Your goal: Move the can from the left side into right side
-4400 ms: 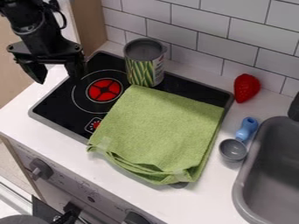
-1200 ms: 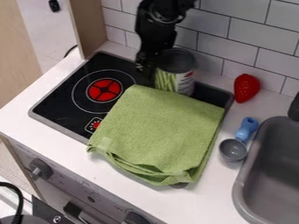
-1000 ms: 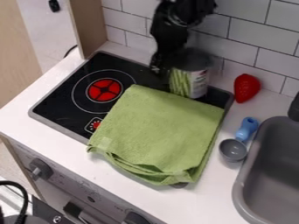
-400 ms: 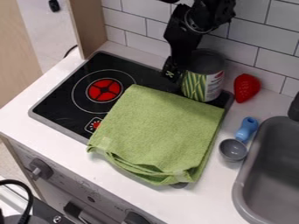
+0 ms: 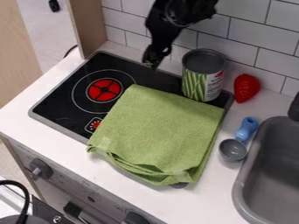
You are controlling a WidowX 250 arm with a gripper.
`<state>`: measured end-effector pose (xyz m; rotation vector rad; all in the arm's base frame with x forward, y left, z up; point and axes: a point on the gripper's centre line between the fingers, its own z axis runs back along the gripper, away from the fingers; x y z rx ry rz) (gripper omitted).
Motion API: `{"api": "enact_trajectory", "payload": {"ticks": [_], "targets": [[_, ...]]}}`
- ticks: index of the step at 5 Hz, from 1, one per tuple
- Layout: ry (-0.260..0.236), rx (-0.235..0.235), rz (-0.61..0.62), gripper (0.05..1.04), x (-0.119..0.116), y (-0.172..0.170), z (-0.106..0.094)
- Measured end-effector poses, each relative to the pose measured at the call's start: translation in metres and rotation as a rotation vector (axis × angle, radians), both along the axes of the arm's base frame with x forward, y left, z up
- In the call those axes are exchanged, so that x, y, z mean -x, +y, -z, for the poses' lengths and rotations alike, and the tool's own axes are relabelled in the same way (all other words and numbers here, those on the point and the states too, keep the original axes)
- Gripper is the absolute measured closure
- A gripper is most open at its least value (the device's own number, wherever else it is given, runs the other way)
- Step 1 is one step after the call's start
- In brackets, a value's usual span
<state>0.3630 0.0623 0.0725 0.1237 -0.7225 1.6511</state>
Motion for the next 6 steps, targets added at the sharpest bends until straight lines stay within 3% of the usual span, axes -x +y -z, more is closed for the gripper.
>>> {"api": "enact_trajectory", "payload": {"ticks": [1,2,3,4,6], "targets": [[-0.04,-0.038,-0.046,0.086,0.001,0.024,-0.001],[0.017,-0.013,-0.033,0.086,0.015,0.044,0.004],[0.126,0.036,0.107,0.086,0.039,0.06,0.003],[0.256,0.034,0.316,0.086,0.071,0.074,0.007],[0.572,-0.054,0.827,0.086,0.115,0.105,0.004]]}}
